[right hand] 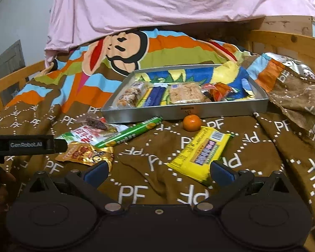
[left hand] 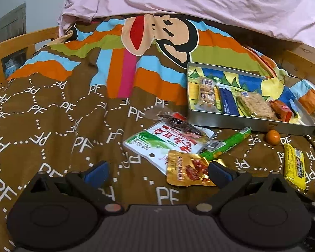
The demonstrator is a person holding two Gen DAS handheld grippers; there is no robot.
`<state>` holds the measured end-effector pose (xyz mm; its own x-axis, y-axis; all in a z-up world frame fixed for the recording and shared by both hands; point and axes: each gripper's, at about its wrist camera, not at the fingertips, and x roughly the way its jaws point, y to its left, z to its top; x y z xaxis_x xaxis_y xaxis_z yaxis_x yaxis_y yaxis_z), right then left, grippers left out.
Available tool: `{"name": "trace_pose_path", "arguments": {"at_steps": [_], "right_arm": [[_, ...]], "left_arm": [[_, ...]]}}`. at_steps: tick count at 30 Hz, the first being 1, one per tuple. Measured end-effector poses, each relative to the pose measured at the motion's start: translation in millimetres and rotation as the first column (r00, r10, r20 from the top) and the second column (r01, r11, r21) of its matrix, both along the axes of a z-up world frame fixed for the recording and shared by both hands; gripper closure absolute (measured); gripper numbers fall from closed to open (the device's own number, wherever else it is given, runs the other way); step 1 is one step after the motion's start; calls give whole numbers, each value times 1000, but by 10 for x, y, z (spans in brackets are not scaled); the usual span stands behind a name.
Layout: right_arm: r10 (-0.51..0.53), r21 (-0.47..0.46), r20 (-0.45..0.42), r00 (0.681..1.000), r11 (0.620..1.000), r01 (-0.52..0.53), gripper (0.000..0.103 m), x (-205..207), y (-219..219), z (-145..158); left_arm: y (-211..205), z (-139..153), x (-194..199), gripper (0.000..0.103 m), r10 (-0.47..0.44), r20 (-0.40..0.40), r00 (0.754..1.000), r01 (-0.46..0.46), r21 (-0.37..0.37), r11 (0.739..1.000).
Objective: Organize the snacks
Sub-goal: 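Move the left tool toward the green tube snack while the right tool approaches the yellow bar packet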
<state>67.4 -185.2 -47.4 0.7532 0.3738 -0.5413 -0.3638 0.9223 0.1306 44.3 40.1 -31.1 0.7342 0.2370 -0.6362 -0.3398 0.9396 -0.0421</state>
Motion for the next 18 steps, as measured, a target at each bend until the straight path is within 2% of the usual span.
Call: {"name": "trace_pose_path", "arguments": {"at_steps": [6, 18], "right_arm": [[20, 10, 31, 999, 1000, -21, 1, -21, 63, 15], [0, 36, 7, 1000, 999, 0, 1, 40, 51, -10]], "left_arm": [[20, 9, 4, 1, 4, -2, 1000, -4, 26, 1000], [11, 26, 101, 1, 6, -17, 1000, -4, 90, 996]]}}
